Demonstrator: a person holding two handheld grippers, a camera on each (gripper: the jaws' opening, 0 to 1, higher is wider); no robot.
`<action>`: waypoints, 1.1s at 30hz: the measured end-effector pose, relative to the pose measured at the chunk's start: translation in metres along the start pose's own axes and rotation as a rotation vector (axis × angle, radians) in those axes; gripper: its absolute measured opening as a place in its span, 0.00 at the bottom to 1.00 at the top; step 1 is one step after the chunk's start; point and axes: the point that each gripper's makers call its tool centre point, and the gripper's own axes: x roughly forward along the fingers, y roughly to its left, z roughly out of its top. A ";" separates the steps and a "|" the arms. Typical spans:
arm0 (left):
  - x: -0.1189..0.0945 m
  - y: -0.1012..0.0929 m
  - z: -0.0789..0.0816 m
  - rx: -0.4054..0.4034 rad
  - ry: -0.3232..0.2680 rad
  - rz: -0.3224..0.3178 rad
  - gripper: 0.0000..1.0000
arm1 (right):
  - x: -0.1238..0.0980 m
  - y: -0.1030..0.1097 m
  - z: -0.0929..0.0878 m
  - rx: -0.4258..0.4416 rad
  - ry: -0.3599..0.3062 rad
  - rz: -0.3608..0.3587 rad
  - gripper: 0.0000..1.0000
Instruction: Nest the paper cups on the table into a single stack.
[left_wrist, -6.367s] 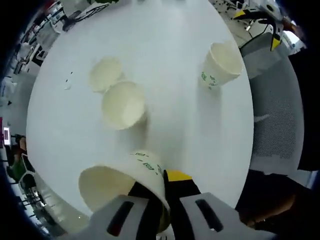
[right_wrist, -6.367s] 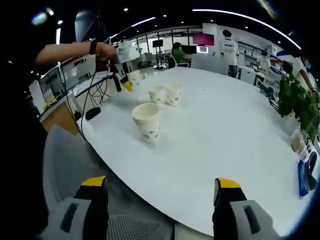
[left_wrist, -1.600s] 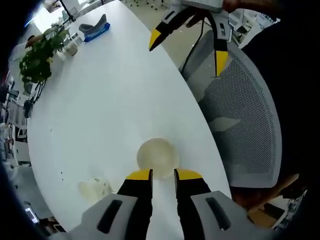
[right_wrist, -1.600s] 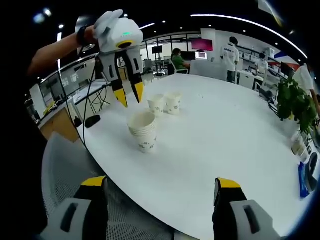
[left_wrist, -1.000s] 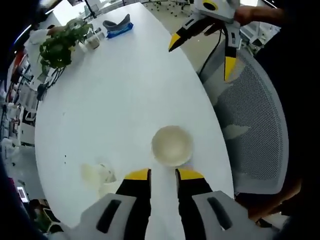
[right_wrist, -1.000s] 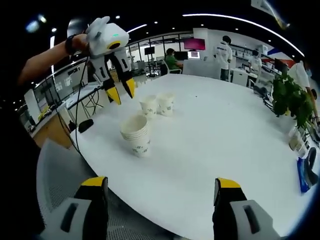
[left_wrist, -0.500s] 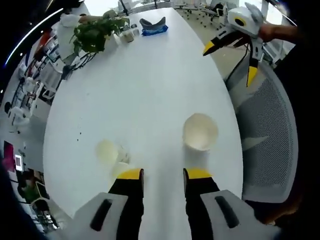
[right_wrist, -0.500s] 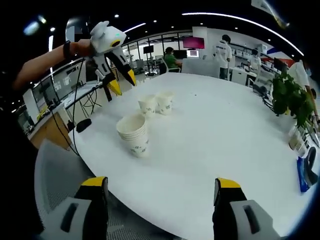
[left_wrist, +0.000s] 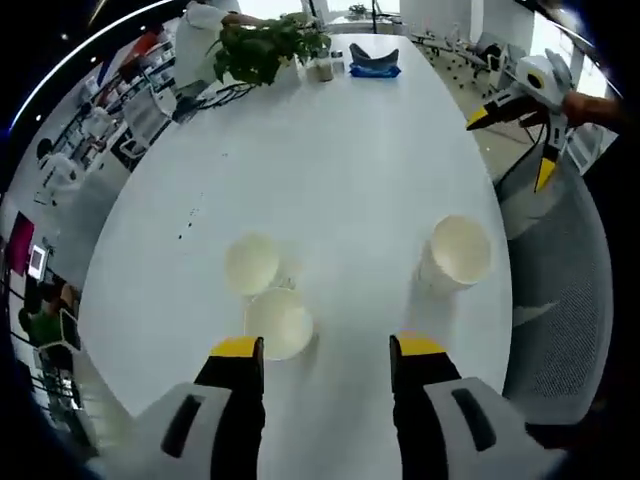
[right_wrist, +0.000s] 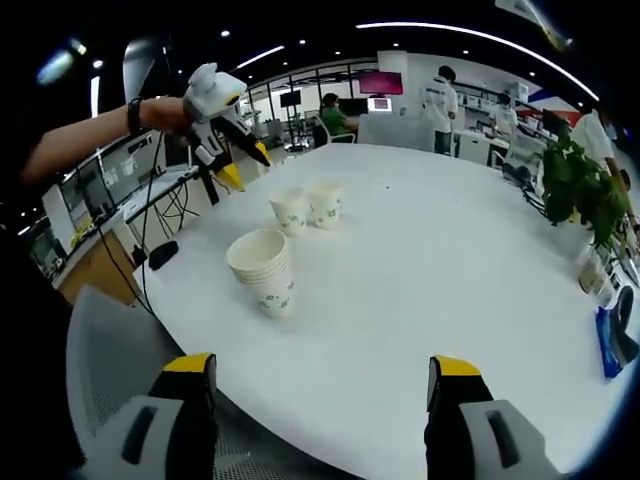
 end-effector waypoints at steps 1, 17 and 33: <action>0.004 0.000 -0.002 0.003 0.006 -0.009 0.49 | 0.000 0.000 0.000 0.004 -0.002 0.001 0.88; 0.061 -0.002 -0.013 0.024 0.099 -0.071 0.44 | 0.013 0.006 0.002 0.027 -0.001 -0.001 0.88; 0.101 0.011 -0.027 -0.064 0.150 -0.060 0.37 | 0.029 0.014 0.017 0.006 -0.004 0.016 0.88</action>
